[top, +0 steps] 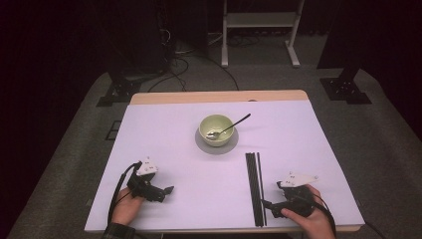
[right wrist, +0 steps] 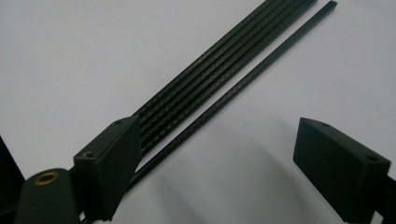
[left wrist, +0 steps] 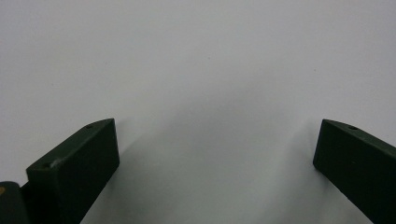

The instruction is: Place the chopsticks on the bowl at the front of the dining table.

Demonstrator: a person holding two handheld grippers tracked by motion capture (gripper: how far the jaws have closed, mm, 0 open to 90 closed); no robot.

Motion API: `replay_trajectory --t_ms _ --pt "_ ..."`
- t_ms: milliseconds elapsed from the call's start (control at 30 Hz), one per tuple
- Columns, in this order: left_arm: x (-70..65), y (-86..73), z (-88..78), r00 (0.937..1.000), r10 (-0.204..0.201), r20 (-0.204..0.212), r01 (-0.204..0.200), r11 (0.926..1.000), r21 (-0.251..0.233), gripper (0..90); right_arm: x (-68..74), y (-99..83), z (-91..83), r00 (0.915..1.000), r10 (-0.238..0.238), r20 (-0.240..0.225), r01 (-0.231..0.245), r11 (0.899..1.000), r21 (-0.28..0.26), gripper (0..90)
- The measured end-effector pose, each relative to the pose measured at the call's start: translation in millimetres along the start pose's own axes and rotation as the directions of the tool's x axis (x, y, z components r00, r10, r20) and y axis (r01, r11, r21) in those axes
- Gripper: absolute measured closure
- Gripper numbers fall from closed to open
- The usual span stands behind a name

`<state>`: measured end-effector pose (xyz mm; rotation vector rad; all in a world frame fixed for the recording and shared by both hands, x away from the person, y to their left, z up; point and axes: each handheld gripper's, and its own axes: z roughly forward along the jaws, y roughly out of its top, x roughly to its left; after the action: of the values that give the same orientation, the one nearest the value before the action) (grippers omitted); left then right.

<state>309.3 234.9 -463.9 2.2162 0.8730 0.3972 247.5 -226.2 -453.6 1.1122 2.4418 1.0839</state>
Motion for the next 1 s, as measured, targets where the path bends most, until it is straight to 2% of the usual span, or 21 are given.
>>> replay_trajectory --t_ms 367,567,1000 --pt "0.0 0.0 0.0 1.0 0.0 0.0 0.0 1.0 0.0 0.0 7.4 -7.7 1.9 0.9998 -0.017 0.005 0.017 0.999 0.029 13.8" --pt "0.0 0.0 0.0 1.0 0.0 0.0 0.0 1.0 0.0 0.0 10.3 -8.2 2.4 0.9986 -0.048 0.025 0.047 0.998 0.038 13.8" --pt "0.0 0.0 0.0 1.0 0.0 0.0 0.0 1.0 0.0 0.0 4.6 -9.8 -0.3 0.9972 -0.04 0.064 0.037 0.998 0.049 13.8"
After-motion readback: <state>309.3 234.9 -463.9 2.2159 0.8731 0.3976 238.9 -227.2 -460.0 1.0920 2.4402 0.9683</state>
